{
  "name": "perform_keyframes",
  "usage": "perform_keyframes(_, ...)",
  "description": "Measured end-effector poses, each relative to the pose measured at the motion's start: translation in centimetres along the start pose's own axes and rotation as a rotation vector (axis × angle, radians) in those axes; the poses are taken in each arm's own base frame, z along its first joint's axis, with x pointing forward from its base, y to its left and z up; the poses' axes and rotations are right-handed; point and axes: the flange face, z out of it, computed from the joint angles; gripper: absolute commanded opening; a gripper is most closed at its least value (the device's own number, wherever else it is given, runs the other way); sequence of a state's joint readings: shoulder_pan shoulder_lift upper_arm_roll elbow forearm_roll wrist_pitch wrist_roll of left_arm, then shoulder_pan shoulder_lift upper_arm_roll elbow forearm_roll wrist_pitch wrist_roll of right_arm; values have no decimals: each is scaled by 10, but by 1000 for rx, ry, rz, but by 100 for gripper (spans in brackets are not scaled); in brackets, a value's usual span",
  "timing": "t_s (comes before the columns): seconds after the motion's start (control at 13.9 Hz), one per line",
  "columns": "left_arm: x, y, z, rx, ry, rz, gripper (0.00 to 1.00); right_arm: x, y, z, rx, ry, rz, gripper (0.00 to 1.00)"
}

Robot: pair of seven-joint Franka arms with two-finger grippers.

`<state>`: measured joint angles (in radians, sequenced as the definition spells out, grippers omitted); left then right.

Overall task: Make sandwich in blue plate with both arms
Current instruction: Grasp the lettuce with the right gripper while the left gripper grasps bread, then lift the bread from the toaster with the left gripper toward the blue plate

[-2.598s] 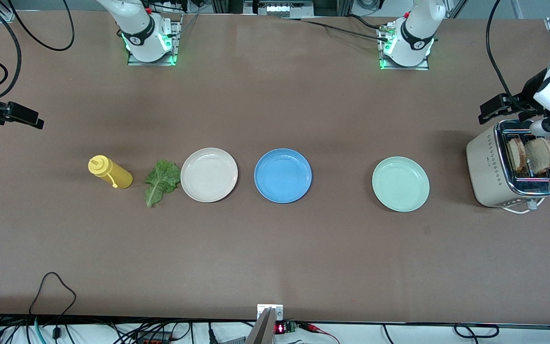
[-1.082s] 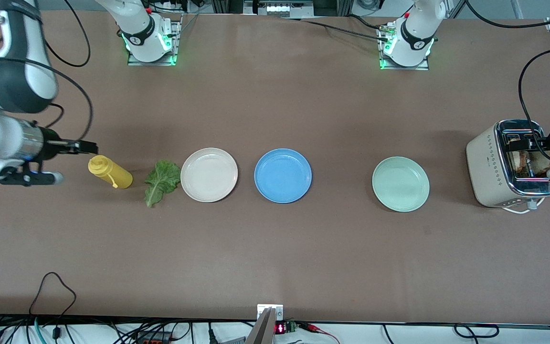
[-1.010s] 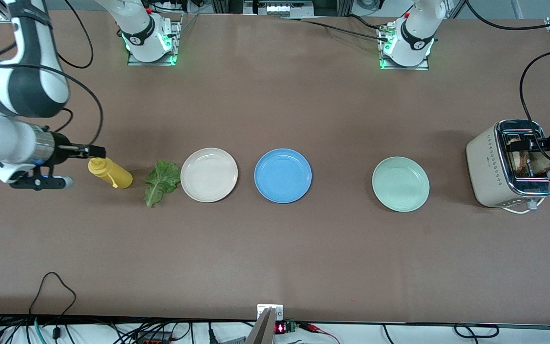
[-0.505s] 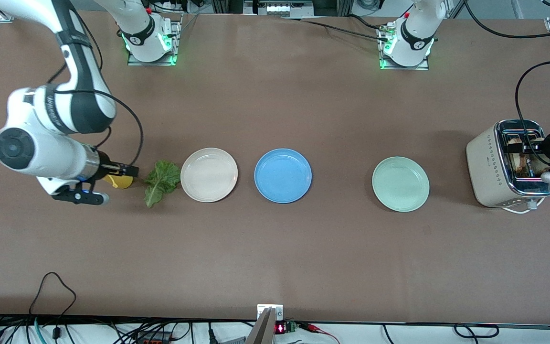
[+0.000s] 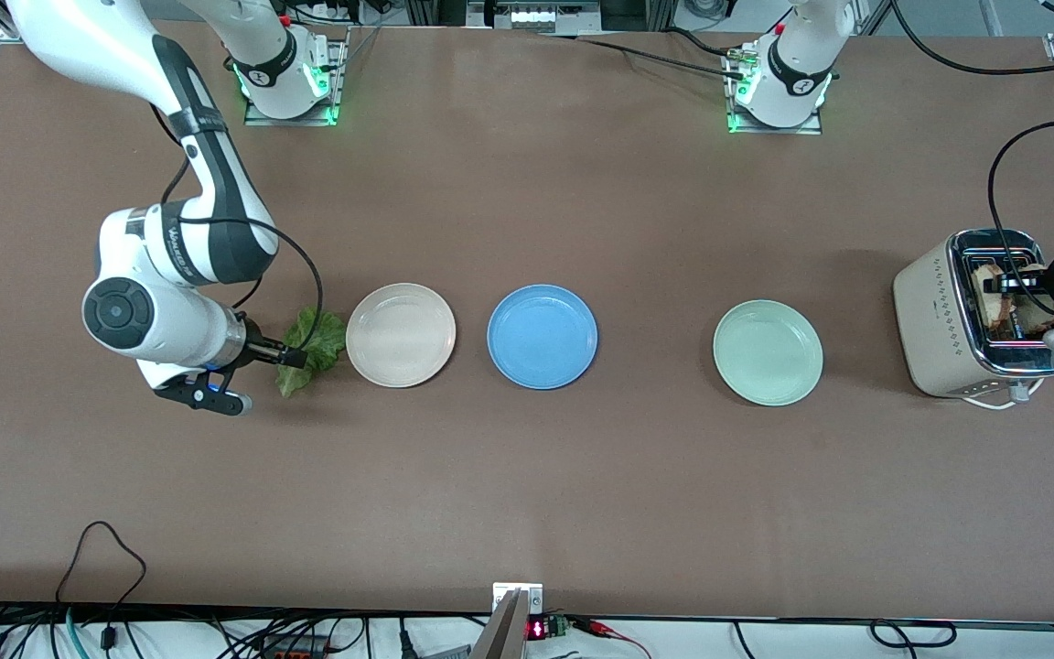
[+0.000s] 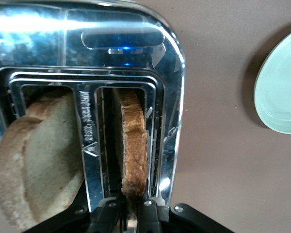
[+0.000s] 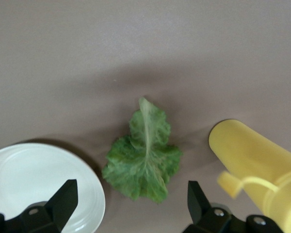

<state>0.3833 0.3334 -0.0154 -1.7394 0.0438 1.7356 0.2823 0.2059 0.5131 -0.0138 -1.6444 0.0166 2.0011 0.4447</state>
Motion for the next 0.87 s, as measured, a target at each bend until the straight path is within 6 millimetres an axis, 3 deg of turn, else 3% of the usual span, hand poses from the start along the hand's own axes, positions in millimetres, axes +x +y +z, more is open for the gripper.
perform_keyframes(0.14,-7,0,-20,-5,-15,-3,0,5,-1,18,-2,-2,15,100)
perform_keyframes(0.29,-23,11,-69,-6,-24,8,0,8,-1,38,0,2,19,100)
perform_keyframes(0.43,-44,40,-124,-4,-33,49,0,8,0,56,3,10,22,100)
perform_keyframes(0.58,-60,85,-159,0,-49,121,0,6,4,72,8,23,25,100)
perform_keyframes(0.72,-61,140,-162,-31,-62,198,0,1,5,84,11,29,23,100)
perform_keyframes(0.87,-49,194,-138,-126,-86,216,0,-2,6,92,13,35,21,100)
